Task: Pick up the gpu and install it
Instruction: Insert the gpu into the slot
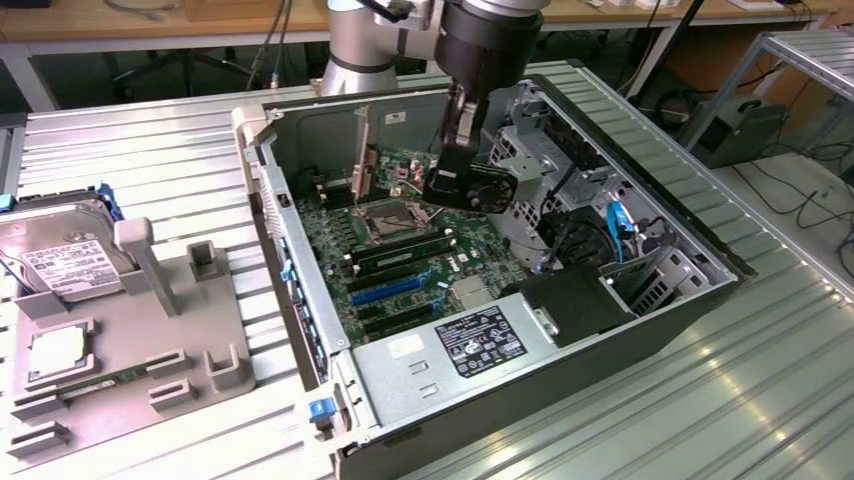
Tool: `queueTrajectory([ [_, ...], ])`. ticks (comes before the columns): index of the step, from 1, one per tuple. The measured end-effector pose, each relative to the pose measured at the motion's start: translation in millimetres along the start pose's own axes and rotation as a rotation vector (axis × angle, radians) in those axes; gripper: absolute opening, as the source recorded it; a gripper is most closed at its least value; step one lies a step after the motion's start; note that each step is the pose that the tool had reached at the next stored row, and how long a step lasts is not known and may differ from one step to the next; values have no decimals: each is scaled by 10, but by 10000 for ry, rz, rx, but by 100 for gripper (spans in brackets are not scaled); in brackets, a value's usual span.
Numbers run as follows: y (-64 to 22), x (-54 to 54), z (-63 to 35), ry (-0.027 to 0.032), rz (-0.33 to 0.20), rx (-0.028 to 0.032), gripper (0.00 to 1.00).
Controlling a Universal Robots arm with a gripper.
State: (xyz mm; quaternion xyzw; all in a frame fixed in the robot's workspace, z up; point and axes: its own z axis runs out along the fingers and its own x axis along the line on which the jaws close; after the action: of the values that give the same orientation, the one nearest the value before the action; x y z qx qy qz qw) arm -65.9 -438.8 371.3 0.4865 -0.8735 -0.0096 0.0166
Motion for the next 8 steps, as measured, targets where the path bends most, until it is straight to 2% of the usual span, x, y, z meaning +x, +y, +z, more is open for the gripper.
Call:
queueTrajectory([
  [8,0,0,3,-28,-1381,11,29],
])
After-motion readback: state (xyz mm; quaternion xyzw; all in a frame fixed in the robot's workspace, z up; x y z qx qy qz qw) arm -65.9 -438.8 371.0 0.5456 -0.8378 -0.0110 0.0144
